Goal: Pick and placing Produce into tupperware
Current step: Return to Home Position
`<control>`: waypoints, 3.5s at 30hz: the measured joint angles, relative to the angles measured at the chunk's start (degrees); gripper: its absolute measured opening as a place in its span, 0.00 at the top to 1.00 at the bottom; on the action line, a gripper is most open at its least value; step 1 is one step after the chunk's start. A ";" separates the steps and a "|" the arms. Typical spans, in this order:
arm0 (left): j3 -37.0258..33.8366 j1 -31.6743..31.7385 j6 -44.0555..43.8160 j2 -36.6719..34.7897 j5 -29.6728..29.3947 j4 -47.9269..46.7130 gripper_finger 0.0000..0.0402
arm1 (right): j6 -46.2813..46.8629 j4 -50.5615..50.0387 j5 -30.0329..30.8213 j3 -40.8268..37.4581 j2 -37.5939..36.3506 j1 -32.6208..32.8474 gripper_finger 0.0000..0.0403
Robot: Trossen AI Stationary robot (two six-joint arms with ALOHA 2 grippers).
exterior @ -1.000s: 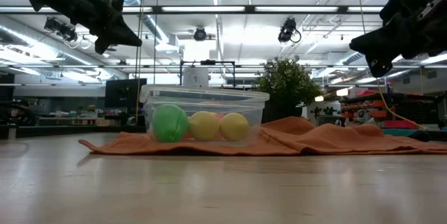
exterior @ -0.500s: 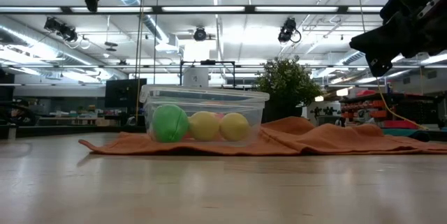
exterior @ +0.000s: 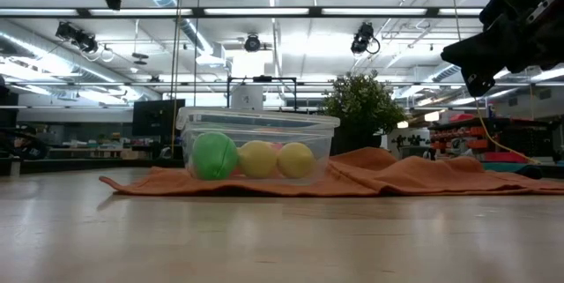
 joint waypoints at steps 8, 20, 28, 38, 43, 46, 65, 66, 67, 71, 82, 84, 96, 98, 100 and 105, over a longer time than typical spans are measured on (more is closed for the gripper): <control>-11.18 -5.31 7.03 -1.77 -5.58 30.55 0.92 | 0.00 0.00 0.02 0.09 -0.02 -0.02 1.00; -21.65 -8.52 7.80 -2.29 -7.45 44.41 0.93 | -0.02 0.00 0.04 0.09 -0.02 -0.02 1.00; -24.27 -9.66 12.04 -2.29 -9.64 53.05 0.93 | -0.07 0.00 0.02 0.09 -0.02 -0.02 1.00; -24.50 -9.66 13.16 -2.41 -10.79 54.73 0.92 | -0.04 0.00 0.02 0.09 -0.02 -0.02 1.00; -24.50 -9.61 16.21 -5.74 -12.20 55.95 0.94 | -0.06 -0.02 0.02 0.09 -0.02 -0.02 1.00; -24.50 -9.61 18.27 -9.44 -12.23 55.74 0.94 | -0.04 0.00 0.02 0.09 0.00 -0.02 1.00; -27.56 -9.64 14.85 -20.59 -11.16 44.05 0.94 | -0.04 -0.02 0.02 0.09 0.00 -0.02 1.00; -28.91 -9.64 14.59 -20.57 -10.54 46.21 0.93 | -0.05 -0.02 0.02 0.09 0.00 -0.02 1.00; -30.31 -9.64 14.25 -20.57 -10.05 48.39 0.93 | -0.04 0.00 0.02 0.09 0.00 -0.02 1.00; -31.59 -9.68 14.54 -20.48 -9.46 48.45 0.92 | -0.04 -0.02 0.01 0.09 0.00 -0.02 1.00; -31.72 -9.68 8.32 -20.50 -0.93 31.32 0.95 | -0.04 -0.01 0.00 0.09 0.00 -0.02 1.00; -31.73 -9.68 8.18 -20.50 -0.18 28.76 0.94 | -0.04 -0.04 0.01 0.09 0.00 -0.02 1.00; -31.76 -9.68 5.67 -20.50 0.54 11.86 0.94 | -0.04 -0.09 0.00 0.09 0.00 -0.02 1.00; -31.76 -9.68 5.49 -20.52 0.79 11.65 0.94 | -0.04 -0.11 0.00 0.09 0.00 -0.02 1.00; -31.76 -10.09 5.28 -20.50 1.53 11.23 0.95 | -0.04 -0.11 0.00 0.09 0.00 -0.02 1.00; -31.76 -13.40 5.40 -20.51 2.84 11.14 0.94 | -0.04 -0.19 0.00 0.09 0.00 -0.02 1.00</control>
